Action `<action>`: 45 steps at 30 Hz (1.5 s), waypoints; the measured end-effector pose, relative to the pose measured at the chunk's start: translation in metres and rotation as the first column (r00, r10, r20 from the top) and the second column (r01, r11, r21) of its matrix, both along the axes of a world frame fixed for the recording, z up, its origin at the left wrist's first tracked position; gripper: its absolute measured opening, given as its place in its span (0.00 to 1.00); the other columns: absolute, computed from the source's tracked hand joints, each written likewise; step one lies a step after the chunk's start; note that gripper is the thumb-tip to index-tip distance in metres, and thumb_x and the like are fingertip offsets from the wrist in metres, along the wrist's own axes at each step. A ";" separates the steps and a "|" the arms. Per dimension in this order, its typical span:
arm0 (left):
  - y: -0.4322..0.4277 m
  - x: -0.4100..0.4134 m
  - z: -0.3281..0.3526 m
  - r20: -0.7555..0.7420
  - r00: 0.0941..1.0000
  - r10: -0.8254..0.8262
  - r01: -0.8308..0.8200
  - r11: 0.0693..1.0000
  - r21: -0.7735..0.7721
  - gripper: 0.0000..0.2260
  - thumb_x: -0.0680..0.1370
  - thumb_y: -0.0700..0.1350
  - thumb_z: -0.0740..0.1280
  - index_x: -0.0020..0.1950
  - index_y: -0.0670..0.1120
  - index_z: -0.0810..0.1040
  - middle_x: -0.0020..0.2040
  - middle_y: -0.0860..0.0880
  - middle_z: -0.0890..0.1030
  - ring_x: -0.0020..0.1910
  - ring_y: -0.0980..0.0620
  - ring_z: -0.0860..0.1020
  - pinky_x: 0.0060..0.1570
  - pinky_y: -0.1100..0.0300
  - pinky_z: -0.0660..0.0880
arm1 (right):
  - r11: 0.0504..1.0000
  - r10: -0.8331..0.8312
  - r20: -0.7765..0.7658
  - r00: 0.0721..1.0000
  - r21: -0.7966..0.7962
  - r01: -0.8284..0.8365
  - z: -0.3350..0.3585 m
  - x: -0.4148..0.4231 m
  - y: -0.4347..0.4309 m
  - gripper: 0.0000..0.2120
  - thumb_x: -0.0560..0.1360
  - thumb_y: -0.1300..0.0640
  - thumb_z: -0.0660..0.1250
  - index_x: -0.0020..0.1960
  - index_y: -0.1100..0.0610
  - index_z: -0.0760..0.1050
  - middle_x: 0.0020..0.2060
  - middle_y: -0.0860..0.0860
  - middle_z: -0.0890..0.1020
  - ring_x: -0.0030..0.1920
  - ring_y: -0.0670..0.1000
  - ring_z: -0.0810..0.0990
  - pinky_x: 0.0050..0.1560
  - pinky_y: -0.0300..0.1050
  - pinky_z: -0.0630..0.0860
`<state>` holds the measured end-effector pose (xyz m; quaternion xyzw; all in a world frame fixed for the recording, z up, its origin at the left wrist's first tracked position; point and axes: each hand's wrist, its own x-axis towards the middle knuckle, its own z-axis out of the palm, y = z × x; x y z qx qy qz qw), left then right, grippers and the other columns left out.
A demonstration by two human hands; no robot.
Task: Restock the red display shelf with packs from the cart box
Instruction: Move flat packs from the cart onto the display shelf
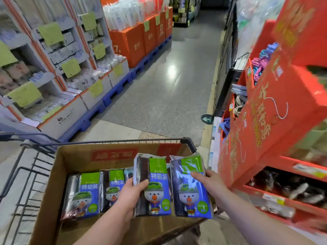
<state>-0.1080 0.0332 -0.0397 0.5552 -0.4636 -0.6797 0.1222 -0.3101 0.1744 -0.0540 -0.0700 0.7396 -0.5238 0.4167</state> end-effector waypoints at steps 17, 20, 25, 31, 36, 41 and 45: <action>0.143 -0.126 0.062 -0.338 0.794 -0.505 0.538 0.843 0.004 0.07 0.78 0.40 0.66 0.55 0.39 0.77 0.40 0.39 0.85 0.31 0.43 0.83 0.25 0.56 0.77 | 0.866 -0.500 -0.180 0.847 -0.077 0.494 0.087 -0.020 0.235 0.15 0.73 0.54 0.72 0.49 0.67 0.80 0.41 0.59 0.86 0.35 0.53 0.83 0.33 0.39 0.78; 0.191 -0.162 0.069 -0.373 0.732 -0.570 0.610 0.793 -0.016 0.10 0.78 0.40 0.66 0.58 0.39 0.76 0.46 0.37 0.84 0.40 0.39 0.84 0.38 0.45 0.81 | 0.822 -0.569 -0.191 0.800 -0.106 0.559 0.104 -0.026 0.292 0.13 0.74 0.55 0.70 0.48 0.67 0.80 0.41 0.61 0.85 0.32 0.52 0.82 0.28 0.36 0.75; 0.281 -0.213 0.082 -0.402 0.657 -0.637 0.675 0.735 -0.063 0.10 0.78 0.39 0.66 0.58 0.41 0.77 0.49 0.37 0.84 0.46 0.38 0.83 0.44 0.44 0.81 | 0.757 -0.653 -0.207 0.728 -0.149 0.637 0.130 -0.049 0.390 0.11 0.74 0.54 0.70 0.46 0.63 0.79 0.39 0.58 0.86 0.34 0.54 0.84 0.29 0.40 0.77; 0.370 -0.267 0.098 -0.390 0.602 -0.696 0.723 0.683 -0.102 0.11 0.77 0.41 0.67 0.60 0.44 0.77 0.49 0.39 0.84 0.48 0.36 0.83 0.51 0.36 0.77 | 0.726 -0.686 -0.257 0.680 -0.184 0.663 0.150 -0.091 0.484 0.14 0.74 0.52 0.71 0.46 0.64 0.80 0.37 0.57 0.86 0.36 0.55 0.85 0.33 0.44 0.79; 0.421 -0.298 0.109 -0.405 0.590 -0.699 0.729 0.676 -0.105 0.11 0.78 0.41 0.67 0.60 0.42 0.77 0.50 0.38 0.84 0.49 0.35 0.82 0.50 0.38 0.78 | 0.753 -0.656 -0.302 0.692 -0.200 0.627 0.165 -0.126 0.533 0.15 0.74 0.51 0.70 0.45 0.64 0.80 0.38 0.59 0.86 0.39 0.59 0.85 0.41 0.52 0.82; 0.432 -0.322 0.123 -0.373 0.610 -0.699 0.705 0.694 -0.149 0.12 0.77 0.42 0.69 0.60 0.45 0.77 0.50 0.41 0.85 0.49 0.39 0.83 0.53 0.41 0.78 | 0.765 -0.644 -0.275 0.714 -0.257 0.591 0.179 -0.167 0.542 0.11 0.76 0.55 0.68 0.46 0.65 0.79 0.38 0.59 0.85 0.32 0.54 0.83 0.30 0.43 0.79; 0.419 -0.349 0.136 -0.354 0.628 -0.693 0.667 0.714 -0.212 0.11 0.77 0.42 0.69 0.59 0.44 0.77 0.48 0.42 0.85 0.46 0.41 0.83 0.48 0.47 0.79 | 0.792 -0.610 -0.377 0.697 -0.256 0.555 0.180 -0.205 0.528 0.10 0.76 0.54 0.68 0.49 0.61 0.79 0.41 0.56 0.86 0.38 0.53 0.84 0.35 0.42 0.78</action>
